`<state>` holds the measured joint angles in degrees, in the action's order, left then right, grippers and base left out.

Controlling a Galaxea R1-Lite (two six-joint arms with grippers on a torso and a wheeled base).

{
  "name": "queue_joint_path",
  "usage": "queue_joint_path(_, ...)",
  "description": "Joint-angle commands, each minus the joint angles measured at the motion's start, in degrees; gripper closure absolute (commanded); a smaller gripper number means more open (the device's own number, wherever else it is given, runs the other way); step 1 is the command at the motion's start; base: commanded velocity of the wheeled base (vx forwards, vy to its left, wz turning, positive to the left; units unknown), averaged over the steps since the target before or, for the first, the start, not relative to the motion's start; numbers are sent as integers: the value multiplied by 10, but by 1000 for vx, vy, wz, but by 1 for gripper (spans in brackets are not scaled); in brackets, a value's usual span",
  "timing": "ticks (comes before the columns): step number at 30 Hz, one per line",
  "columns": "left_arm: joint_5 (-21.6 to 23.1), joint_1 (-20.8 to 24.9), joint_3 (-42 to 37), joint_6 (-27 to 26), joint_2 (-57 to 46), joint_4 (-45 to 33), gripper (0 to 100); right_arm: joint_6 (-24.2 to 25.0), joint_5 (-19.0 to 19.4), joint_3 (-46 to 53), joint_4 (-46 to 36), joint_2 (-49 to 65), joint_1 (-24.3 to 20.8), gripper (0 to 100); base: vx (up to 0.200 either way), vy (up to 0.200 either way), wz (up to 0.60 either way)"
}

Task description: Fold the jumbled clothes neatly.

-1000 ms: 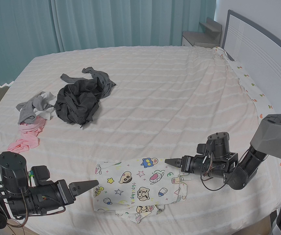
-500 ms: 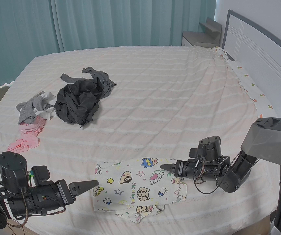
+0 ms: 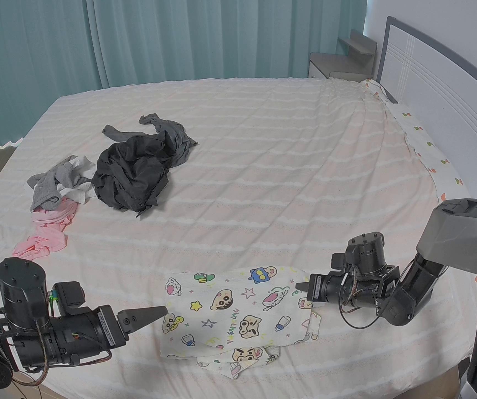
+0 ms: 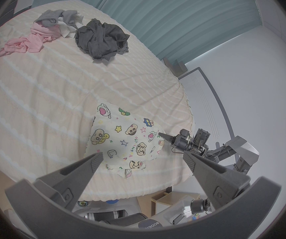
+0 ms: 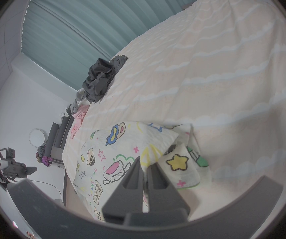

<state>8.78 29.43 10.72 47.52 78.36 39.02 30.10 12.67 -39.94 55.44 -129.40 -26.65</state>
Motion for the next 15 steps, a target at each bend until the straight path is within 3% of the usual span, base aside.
queue_joint_path(1,0,0,0,0,7,1,0,-1,0,3,0,13,12,100,0,0,0)
queue_joint_path(8,0,0,0,0,9,1,0,-8,0,5,-2,13,7,100,0,0,0)
queue_joint_path(9,0,0,0,0,9,1,0,-8,0,5,-2,12,7,0,0,0,0)
queue_joint_path(15,0,0,0,0,10,1,0,-8,0,18,5,15,7,0,0,0,0)
